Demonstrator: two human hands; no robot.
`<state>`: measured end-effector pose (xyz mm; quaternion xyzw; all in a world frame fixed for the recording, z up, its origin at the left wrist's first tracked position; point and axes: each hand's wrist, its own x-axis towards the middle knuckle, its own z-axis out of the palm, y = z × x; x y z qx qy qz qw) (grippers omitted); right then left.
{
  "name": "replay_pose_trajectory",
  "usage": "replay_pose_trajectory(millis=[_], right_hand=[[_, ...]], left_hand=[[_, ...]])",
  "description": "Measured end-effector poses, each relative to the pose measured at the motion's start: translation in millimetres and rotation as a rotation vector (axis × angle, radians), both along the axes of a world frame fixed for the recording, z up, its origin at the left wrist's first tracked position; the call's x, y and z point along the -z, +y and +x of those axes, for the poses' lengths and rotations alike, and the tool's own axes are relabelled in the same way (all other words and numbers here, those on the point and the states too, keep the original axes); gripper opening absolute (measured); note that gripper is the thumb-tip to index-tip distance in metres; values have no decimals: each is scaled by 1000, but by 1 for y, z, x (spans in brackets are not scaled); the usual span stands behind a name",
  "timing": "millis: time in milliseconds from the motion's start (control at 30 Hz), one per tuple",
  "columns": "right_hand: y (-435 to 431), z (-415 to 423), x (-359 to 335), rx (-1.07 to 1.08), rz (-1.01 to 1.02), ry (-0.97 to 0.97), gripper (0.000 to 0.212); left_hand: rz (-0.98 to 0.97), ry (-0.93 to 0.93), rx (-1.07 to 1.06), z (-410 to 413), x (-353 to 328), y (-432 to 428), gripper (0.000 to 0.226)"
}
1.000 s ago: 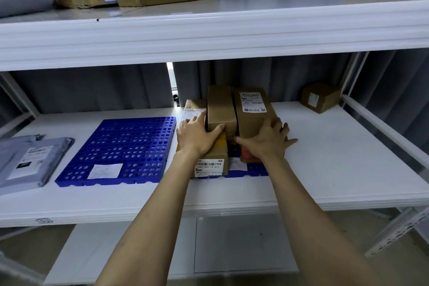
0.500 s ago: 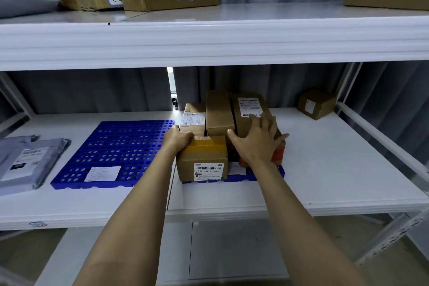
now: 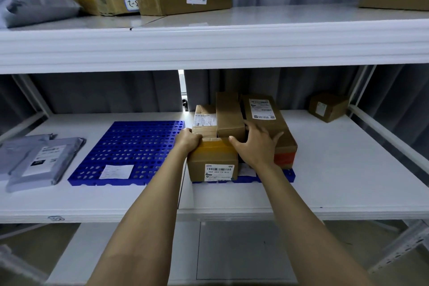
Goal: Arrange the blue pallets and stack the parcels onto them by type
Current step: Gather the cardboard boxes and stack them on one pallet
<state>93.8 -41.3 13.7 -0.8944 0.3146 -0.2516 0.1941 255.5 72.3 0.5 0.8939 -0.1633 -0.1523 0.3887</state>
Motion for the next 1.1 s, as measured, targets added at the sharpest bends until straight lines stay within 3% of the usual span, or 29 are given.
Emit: replay_pose_trajectory(millis=[200, 400, 533, 667, 900, 1100], right_hand=[[5, 0, -1, -9, 0, 12, 65], [0, -10, -5, 31, 18, -54, 59], [-1, -17, -6, 59, 29, -99, 53], [1, -18, -4, 50, 34, -117, 51], [3, -29, -4, 21, 10, -164, 48], [13, -39, -11, -90, -34, -395, 35]], left_hand=[[-66, -123, 19, -23, -2, 5, 71], [84, -327, 303, -55, -6, 32, 104], [271, -493, 470, -52, -5, 41, 98], [297, -538, 482, -53, -11, 35, 85], [335, -550, 457, -60, -12, 32, 92], [347, -584, 437, -70, -23, 38, 100]])
